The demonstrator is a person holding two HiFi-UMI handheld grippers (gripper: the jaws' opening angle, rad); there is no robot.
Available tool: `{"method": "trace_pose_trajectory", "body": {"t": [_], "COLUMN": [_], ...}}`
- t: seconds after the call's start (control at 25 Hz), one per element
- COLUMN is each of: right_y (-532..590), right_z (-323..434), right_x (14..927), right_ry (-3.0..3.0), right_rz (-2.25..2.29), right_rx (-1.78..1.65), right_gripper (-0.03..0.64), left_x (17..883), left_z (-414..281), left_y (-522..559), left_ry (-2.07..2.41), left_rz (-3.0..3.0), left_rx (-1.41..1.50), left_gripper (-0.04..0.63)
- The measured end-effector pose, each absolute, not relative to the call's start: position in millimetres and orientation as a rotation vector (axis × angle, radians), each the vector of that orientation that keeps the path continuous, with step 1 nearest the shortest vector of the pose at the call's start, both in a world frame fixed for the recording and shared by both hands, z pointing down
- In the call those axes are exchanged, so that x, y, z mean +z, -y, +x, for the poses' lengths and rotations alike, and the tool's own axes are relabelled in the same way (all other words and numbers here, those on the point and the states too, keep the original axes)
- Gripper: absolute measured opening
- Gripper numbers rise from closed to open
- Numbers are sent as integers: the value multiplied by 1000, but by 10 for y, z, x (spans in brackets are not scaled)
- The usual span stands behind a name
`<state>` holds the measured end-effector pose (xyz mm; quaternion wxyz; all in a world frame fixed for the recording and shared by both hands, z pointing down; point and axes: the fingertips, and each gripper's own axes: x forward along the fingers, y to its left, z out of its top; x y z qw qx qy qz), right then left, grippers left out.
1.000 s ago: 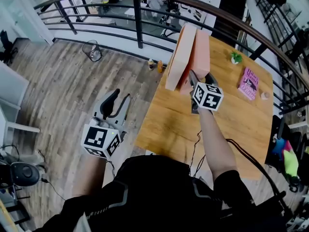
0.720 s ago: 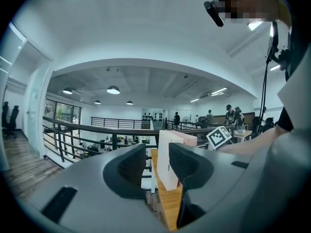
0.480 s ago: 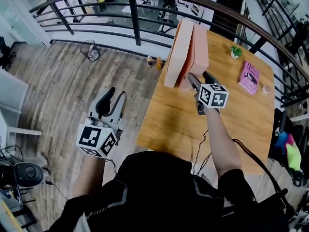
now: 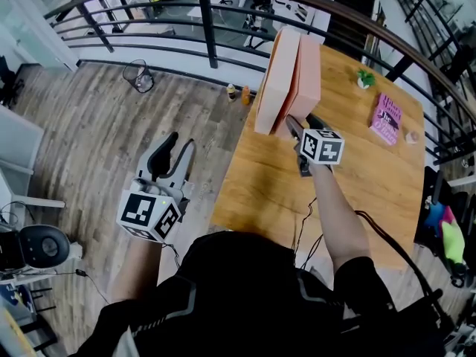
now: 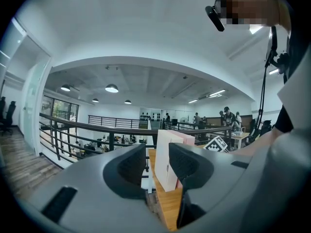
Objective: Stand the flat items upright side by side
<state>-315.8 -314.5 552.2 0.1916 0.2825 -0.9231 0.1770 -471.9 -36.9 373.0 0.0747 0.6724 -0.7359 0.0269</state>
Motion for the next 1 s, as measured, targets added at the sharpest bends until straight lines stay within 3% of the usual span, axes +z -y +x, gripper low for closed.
{"method": "trace_pose_trajectory", "body": {"t": [0.2, 0.68, 1.0], "right_y": [3098, 3045, 2827], "right_z": [-3289, -3262, -2828], "right_x": [5536, 5545, 5103], "right_ry": [2586, 2574, 2637], "right_rz": [760, 679, 662], "right_rx": [475, 485, 367], "right_gripper": [249, 268, 282], "left_x": [3779, 3767, 3697], "left_z": [-4756, -4676, -4461], "left_y": [382, 515, 793], "left_ry": [2200, 2153, 2105], "left_rz": [2011, 2039, 2085], "left_rx": [90, 96, 21], "left_gripper": [166, 166, 166]}}
